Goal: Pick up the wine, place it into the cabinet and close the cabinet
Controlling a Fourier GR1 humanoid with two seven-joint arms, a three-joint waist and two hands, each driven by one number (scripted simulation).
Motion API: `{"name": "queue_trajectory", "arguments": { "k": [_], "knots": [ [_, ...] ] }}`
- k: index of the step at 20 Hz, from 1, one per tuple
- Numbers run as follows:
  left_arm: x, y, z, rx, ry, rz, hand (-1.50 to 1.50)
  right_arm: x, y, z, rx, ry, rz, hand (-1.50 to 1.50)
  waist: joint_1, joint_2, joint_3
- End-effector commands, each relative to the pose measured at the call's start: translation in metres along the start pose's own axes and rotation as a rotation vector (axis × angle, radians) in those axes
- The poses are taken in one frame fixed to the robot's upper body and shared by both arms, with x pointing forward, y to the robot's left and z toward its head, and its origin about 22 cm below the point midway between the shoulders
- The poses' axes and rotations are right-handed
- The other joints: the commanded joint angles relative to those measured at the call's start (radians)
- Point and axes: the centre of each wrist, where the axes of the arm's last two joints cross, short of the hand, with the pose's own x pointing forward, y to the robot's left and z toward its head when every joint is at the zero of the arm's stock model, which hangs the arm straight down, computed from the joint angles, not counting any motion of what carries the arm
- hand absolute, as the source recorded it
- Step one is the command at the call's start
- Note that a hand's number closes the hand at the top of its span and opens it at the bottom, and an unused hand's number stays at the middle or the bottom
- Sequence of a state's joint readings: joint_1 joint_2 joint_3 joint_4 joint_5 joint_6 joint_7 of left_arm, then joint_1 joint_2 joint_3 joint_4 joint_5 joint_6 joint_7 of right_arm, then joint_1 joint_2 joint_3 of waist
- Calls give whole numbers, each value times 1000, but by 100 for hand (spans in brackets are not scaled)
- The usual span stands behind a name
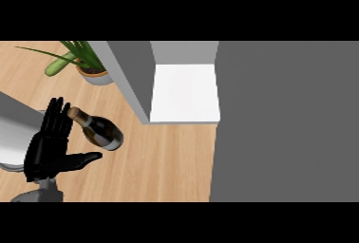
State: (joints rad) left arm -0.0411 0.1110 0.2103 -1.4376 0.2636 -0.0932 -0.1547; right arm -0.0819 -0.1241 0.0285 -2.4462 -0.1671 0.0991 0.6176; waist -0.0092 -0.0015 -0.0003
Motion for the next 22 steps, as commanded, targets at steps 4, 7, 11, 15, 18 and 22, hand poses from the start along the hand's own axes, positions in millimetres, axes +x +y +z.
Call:
{"name": "queue_trajectory", "arguments": {
  "k": [4,7,11,15,18,22],
  "knots": [
    [-27,4,2,-22,3,27,-150,27,7,31,45,-68,-44,-150,0,0,0],
    [-35,29,-5,3,19,33,-150,22,9,21,19,-79,-36,-150,1,1,0],
    [-47,5,-2,-38,23,22,-150,32,-1,26,72,-62,-29,-150,0,0,0],
    [-57,-6,-15,-16,16,7,-150,20,-12,9,60,-88,-39,-150,1,2,0],
    [-61,22,2,-41,29,14,-150,36,7,32,48,-69,-41,-150,1,0,-1],
    [-75,22,-9,-20,41,19,-150,27,7,11,43,-67,-41,-150,3,2,-1]
  ]
}}
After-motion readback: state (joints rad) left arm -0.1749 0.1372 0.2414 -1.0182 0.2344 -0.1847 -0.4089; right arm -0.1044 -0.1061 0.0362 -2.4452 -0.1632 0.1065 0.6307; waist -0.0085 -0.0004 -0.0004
